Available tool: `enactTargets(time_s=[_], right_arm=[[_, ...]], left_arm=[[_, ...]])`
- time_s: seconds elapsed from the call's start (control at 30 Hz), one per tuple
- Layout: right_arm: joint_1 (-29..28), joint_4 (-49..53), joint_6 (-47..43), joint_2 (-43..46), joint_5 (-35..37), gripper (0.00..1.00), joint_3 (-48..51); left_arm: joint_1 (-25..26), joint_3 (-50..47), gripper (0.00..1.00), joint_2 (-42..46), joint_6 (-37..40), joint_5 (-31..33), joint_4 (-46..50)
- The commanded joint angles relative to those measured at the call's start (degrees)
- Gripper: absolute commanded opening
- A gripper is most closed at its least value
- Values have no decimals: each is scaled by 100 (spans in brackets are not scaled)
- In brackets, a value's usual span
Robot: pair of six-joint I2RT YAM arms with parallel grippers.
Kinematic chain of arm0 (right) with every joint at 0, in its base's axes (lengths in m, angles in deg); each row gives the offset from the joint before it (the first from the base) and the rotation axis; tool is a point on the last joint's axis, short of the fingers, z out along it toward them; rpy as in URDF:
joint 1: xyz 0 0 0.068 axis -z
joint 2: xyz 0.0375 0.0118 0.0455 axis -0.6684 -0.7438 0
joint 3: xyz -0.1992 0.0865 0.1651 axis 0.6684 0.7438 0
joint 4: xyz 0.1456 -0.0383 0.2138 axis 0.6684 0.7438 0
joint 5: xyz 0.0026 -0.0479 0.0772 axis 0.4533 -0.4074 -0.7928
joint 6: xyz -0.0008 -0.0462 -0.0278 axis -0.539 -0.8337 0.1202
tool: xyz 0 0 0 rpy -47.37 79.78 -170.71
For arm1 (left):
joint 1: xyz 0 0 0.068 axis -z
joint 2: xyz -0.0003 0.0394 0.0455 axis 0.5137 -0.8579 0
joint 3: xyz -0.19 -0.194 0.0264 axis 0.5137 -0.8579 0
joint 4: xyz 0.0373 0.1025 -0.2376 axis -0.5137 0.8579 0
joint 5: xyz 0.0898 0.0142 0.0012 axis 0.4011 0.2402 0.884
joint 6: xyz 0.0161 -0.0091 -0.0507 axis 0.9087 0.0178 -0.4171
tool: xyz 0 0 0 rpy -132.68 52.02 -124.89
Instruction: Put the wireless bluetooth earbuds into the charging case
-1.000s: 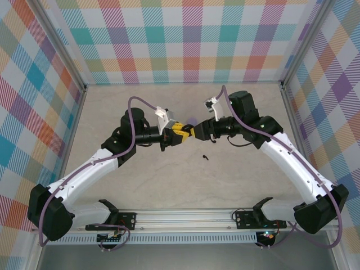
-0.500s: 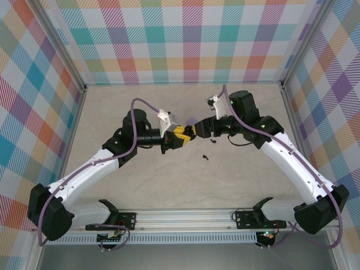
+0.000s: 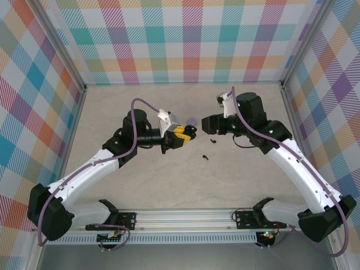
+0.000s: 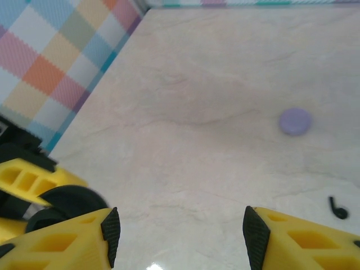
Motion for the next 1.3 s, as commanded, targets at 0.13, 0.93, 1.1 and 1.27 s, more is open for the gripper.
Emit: enactTargets(time_s=[0.13,0.93,1.1,1.27], right_arm=[[308,612,392,-538,786,62,183],[607,441,545,-3691,39,33,-41],[646,422,607,-4052,105,26,-147],[695,487,685,-4306,285,24,-272]], left_arm=[[91,-189,8,366,-262,4,-418],[152,-594,8,868,-786,288,-542],[154,-606,8,867,-798,293,-524],[161,-590,8,851,-822,315,-524]])
